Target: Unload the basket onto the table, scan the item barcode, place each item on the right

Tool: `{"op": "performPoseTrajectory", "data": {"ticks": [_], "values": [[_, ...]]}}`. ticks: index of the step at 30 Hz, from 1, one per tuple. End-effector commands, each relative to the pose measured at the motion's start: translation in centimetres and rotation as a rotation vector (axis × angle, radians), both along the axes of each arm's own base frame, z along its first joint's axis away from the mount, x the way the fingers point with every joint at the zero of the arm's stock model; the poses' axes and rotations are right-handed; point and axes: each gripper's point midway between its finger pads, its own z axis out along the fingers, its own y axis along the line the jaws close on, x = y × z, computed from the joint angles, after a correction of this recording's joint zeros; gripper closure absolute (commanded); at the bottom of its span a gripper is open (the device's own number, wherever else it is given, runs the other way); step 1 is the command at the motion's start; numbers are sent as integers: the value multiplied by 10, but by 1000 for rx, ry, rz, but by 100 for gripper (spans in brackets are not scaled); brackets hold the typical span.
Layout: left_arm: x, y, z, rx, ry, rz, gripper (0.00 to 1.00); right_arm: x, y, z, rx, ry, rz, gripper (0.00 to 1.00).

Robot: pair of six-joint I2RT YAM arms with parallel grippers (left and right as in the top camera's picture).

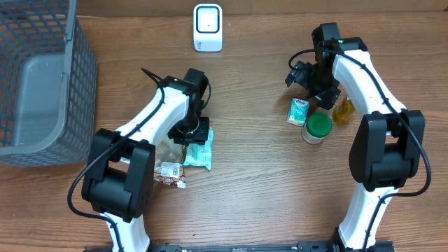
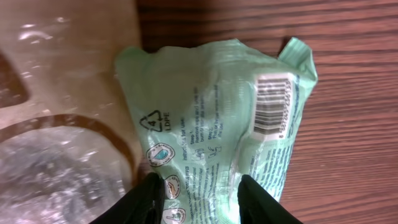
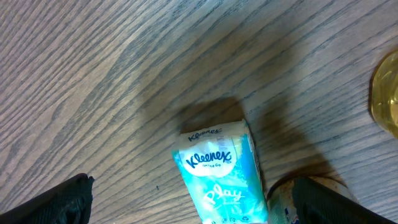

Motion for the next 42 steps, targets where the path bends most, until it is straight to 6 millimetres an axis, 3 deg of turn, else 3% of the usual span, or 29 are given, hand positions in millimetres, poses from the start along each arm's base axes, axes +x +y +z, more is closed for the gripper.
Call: {"op": "performPoseTrajectory", "data": {"ticks": [1, 6, 10, 14, 16, 20, 24, 30, 36, 42], "values": [[-3, -18, 7, -39, -19, -12, 59, 9, -1, 17, 5, -52, 0, 0], [-6, -39, 7, -63, -41, -63, 60, 9, -1, 17, 5, -52, 0, 0], [-10, -69, 8, -127, -63, -119, 61, 9, -1, 17, 5, -52, 0, 0], [-9, -82, 12, -146, -88, -146, 80, 9, -1, 17, 5, -52, 0, 0], [-6, -83, 18, -147, -94, -145, 82, 9, -1, 17, 5, -52, 0, 0], [5, -76, 37, -143, -93, -114, 78, 9, -1, 17, 5, -52, 0, 0], [11, -61, 45, -128, -83, -90, 49, 9, -1, 17, 5, -52, 0, 0], [5, -43, 40, -119, -50, -198, 35, 9, -1, 17, 5, -52, 0, 0], [-12, -35, 24, -116, 0, -279, 33, 9, -1, 17, 5, -52, 0, 0], [-28, -42, 6, -198, 35, -341, 32, 9, -1, 17, 5, -52, 0, 0]]}}
